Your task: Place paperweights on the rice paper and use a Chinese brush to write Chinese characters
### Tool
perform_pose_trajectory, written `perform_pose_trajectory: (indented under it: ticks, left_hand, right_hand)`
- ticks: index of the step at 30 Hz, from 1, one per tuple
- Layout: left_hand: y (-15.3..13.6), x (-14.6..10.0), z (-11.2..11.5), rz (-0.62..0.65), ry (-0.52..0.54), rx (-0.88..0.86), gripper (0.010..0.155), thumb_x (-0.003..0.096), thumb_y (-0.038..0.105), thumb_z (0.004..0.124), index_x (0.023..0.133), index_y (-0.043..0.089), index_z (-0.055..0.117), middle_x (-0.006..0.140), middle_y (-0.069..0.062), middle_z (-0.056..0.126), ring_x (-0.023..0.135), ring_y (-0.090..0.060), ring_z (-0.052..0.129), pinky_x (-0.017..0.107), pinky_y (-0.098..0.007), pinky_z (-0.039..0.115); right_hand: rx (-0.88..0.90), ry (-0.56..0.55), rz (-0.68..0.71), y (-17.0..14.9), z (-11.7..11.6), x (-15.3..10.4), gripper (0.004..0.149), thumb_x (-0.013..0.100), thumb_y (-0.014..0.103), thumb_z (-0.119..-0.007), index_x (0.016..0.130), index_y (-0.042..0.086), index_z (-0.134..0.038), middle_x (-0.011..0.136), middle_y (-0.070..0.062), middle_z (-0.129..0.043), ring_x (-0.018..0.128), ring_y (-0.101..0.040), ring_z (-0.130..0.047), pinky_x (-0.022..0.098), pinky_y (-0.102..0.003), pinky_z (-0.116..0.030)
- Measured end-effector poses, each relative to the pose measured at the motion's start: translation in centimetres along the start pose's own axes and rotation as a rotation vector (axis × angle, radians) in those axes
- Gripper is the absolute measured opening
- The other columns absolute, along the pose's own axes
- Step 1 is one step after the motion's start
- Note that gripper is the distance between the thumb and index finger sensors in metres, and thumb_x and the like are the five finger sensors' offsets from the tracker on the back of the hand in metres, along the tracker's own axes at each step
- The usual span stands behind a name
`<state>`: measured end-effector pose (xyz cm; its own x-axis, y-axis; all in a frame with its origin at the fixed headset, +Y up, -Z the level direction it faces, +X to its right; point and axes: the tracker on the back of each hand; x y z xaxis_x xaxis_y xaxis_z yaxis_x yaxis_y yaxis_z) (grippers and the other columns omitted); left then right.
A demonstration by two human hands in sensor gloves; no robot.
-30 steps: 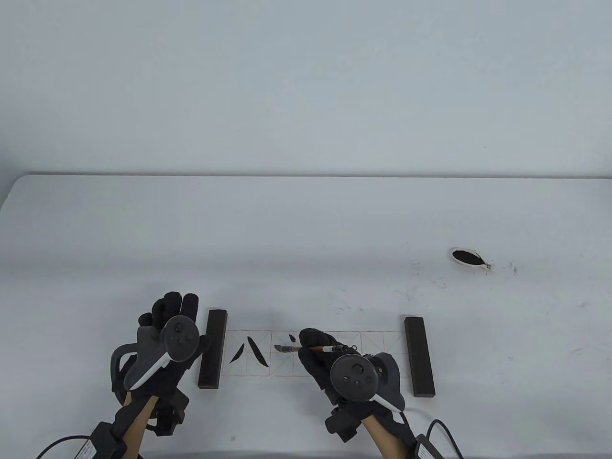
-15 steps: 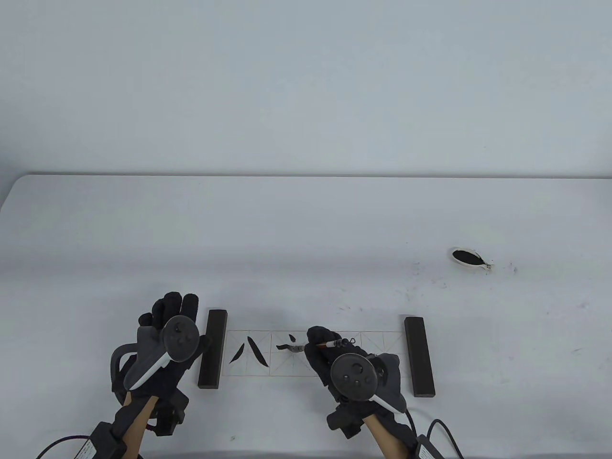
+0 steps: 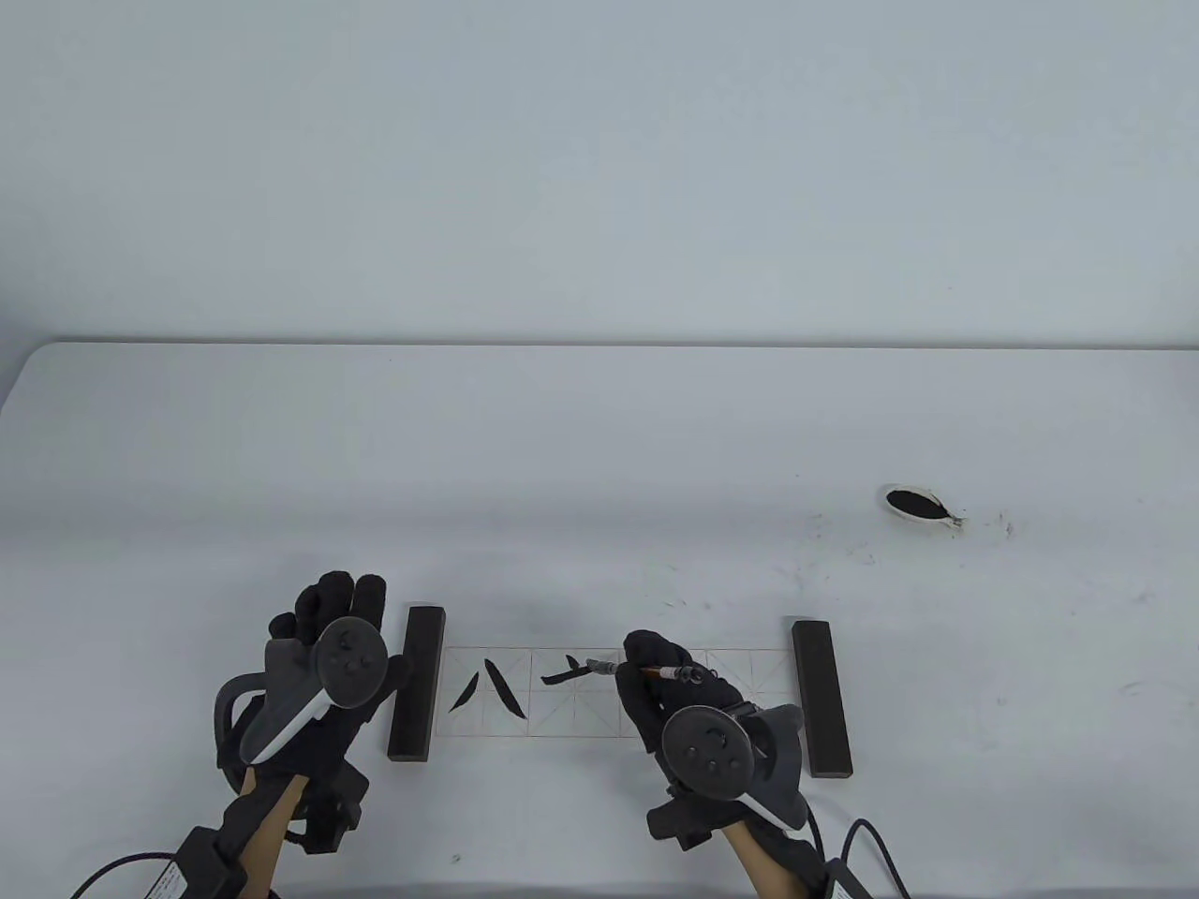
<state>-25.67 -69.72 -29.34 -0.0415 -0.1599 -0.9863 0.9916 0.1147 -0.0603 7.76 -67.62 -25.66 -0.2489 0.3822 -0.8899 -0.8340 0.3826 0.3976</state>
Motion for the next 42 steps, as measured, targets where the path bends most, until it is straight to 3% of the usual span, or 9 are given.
perform_pose_trajectory:
  ticks: [17,26,30,34,42]
  left_hand:
    - [0.0,0.0,0.0,0.001,-0.001,0.002,0.085,0.0545,0.056,0.058,0.12,0.032,0.009,0.129,-0.009,0.011,0.123,-0.039,0.02,0.088,-0.054,0.018]
    - [0.0,0.0,0.0,-0.001,-0.002,0.001,0.085,0.0546,0.056,0.058,0.12,0.032,0.009,0.129,-0.009,0.01,0.123,-0.039,0.019,0.088,-0.054,0.018]
    - [0.0,0.0,0.0,-0.002,-0.002,0.0,0.085,0.0545,0.056,0.058,0.12,0.032,0.009,0.129,-0.009,0.01,0.123,-0.039,0.019,0.088,-0.054,0.018]
    - [0.0,0.0,0.0,-0.002,-0.004,0.0,0.085,0.0545,0.056,0.058,0.12,0.032,0.009,0.129,-0.009,0.01,0.123,-0.039,0.019,0.088,-0.054,0.018]
    - [0.0,0.0,0.0,0.0,-0.006,0.002,0.085,0.0545,0.056,0.058,0.12,0.032,0.009,0.129,-0.009,0.01,0.123,-0.039,0.019,0.088,-0.054,0.018]
  right_hand:
    - [-0.028,0.093,0.054,0.6,-1.3,-0.1,0.045,0.061,0.038,-0.066,0.093,0.007,-0.072,0.078,-0.014,-0.091,0.059,-0.024,-0.098,0.041,-0.035,-0.086]
    - [0.087,0.191,0.088,1.5,-0.9,-0.2,0.044,0.061,0.039,-0.066,0.09,0.008,-0.075,0.074,-0.013,-0.094,0.055,-0.023,-0.099,0.039,-0.034,-0.086]
    - [0.188,0.145,0.042,0.7,-0.3,-0.1,0.045,0.061,0.039,-0.066,0.091,0.007,-0.074,0.075,-0.014,-0.093,0.055,-0.023,-0.099,0.039,-0.034,-0.086]
    - [0.12,0.106,0.013,-0.1,-0.1,0.0,0.045,0.061,0.039,-0.066,0.092,0.007,-0.074,0.076,-0.014,-0.093,0.056,-0.024,-0.099,0.04,-0.034,-0.086]
    - [0.067,0.129,0.011,-0.3,-0.7,0.1,0.045,0.061,0.038,-0.066,0.093,0.007,-0.073,0.078,-0.015,-0.092,0.059,-0.025,-0.098,0.041,-0.035,-0.086]
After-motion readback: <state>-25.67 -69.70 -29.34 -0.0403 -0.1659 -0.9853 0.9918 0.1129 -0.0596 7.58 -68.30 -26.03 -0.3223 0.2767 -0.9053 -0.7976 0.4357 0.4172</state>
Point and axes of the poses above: the tracker on the back of each hand, its own y axis roughly to the thumb side, its own x axis roughly from the wrist to the fingertips, z = x × y
